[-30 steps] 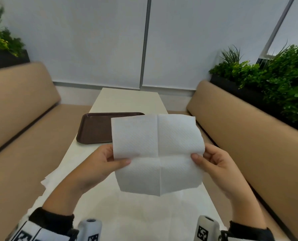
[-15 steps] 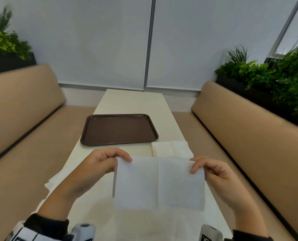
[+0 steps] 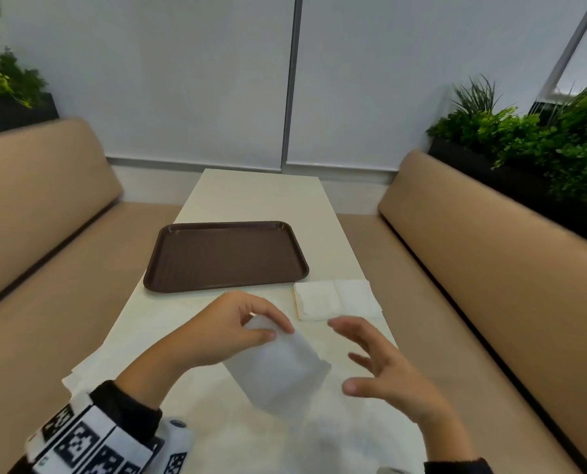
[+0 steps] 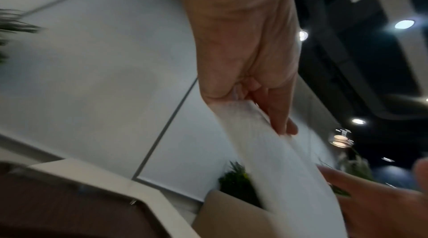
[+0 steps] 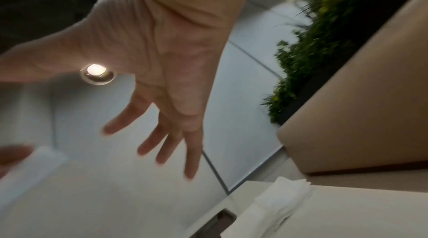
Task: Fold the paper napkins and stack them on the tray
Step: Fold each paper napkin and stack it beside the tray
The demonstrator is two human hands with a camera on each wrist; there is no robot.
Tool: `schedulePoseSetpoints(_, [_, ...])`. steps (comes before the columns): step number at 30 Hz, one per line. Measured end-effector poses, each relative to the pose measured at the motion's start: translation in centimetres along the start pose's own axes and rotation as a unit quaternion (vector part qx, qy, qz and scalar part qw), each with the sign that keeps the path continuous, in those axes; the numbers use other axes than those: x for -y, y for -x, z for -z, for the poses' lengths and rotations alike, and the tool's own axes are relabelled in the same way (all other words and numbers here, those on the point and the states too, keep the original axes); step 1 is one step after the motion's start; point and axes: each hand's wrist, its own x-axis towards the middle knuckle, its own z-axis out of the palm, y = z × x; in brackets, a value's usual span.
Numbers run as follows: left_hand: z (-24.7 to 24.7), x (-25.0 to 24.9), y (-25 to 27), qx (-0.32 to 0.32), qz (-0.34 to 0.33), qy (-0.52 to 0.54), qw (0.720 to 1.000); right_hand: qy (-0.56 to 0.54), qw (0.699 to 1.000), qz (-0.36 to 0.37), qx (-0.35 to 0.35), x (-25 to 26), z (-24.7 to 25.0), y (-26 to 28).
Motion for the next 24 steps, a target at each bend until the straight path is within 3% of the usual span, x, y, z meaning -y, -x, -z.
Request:
schedulePoseSetpoints(2, [-0.4,-1.0,-1.9,0.051,-0.026,-0.076,0.995,0.055,0.998,0.000,0.025,0.2,-0.1,-1.9])
schedulePoseSetpoints(4, [-0.4,-2.1,-4.1,0.063,-0.041,-0.120,0.990,0.083,0.996,-0.019,0.040,0.4,0.6,-3.8])
schedulePoseSetpoints(6, [0.0,-2.1,-6.6,0.036,-0.038,-0.108,0.993,0.073,0.996,-0.032,0.032,0.1,2.5,-5.5])
schedulePoseSetpoints(9, [0.7,-0.4,-10.5,-0.029,-0.006,0.001,1.000,0.013,0.998,-0.064,0.002,-0.8,6.6,-7.0])
schedulePoseSetpoints(13, [-0.7,4.1,-15.8,-0.093,0.075,0.129,0.984,-0.050,0.985,-0.087,-0.141,-3.6,11.1,-9.9])
schedulePoseSetpoints(15, [-2.2,6.3,-18.3,-0.095,0.111,0.173,0.974,-0.091,0.969,-0.077,-0.216,-5.7,12.6,-12.0])
schedulePoseSetpoints(18, [-4.6,8.5,-21.5,-0.080,0.144,0.172,0.971,0.009,0.951,-0.087,-0.298,-9.0,13.9,-14.9])
schedulePoseSetpoints(20, [-5.9,9.8,-23.1,-0.090,0.154,0.126,0.976,0.061,0.947,-0.120,-0.292,-10.8,14.3,-16.5])
schedulePoseSetpoints(24, [-7.4,11.7,-24.9,-0.091,0.172,0.006,0.981,0.197,0.935,-0.216,-0.199,-13.6,14.6,-18.4])
